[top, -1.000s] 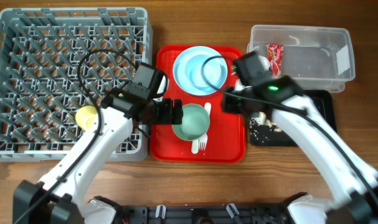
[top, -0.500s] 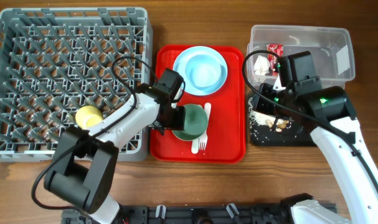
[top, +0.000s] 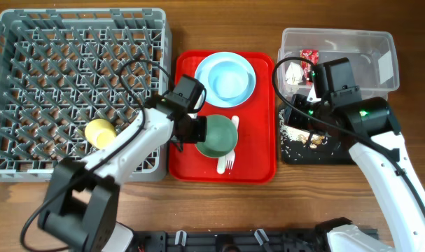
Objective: Sort waste into correct bins and load items into the dishwasher rack
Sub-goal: 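Carry the green saucer with the left gripper over the dish rack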
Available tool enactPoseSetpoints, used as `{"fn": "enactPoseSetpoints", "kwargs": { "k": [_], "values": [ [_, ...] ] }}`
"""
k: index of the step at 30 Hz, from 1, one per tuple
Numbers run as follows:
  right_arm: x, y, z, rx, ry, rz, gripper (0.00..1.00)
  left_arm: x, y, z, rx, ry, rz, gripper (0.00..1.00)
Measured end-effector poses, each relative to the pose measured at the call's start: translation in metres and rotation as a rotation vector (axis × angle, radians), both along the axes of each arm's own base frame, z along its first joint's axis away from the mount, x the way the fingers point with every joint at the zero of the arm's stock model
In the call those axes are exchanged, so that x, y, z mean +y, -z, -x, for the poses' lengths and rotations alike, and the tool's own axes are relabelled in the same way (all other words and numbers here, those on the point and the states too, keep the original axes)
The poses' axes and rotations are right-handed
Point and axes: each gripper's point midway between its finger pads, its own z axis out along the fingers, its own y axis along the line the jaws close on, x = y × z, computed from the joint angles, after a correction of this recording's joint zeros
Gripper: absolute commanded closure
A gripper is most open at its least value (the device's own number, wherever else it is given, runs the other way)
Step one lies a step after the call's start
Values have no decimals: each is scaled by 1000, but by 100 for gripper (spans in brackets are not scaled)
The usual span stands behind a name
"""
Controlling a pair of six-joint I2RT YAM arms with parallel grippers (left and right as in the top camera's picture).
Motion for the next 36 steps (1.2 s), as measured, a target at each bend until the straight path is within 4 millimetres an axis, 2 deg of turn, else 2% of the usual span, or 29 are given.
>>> {"fn": "enactPoseSetpoints", "kwargs": {
  "k": [3,9,13,17,18,21,26,28,29,30,33,36],
  "values": [
    [0,0,0,1,0,1,59,6,-12,-3,-41,-9,-21,96],
    [0,0,0,1,0,1,59,14,-16,-6,-69,-22,-54,96],
    [0,0,0,0,-3,4,59,35,-47,-17,-163,-86,-59,96],
    [-1,0,0,-1,-4,7,59,90,-107,-45,-372,-263,-69,96],
    [-1,0,0,-1,-4,7,59,117,-132,-57,-468,-344,-75,96],
    [-1,0,0,-1,-3,9,60,159,-164,-74,-604,-439,-111,96],
    [-1,0,0,-2,-3,10,60,223,-177,-95,-709,-597,-253,96],
    [-1,0,0,-2,-4,10,60,255,-178,-102,-736,-685,-360,96],
    [-1,0,0,-2,-4,10,60,259,-178,-102,-739,-696,-373,96],
    [-1,0,0,-2,-4,10,60,287,-178,-105,-758,-772,-476,96],
    [-1,0,0,-2,-6,11,60,326,-176,-104,-767,-882,-624,96],
    [-1,0,0,-2,-6,11,60,348,-165,-105,-733,-886,-733,96]
  ]
}}
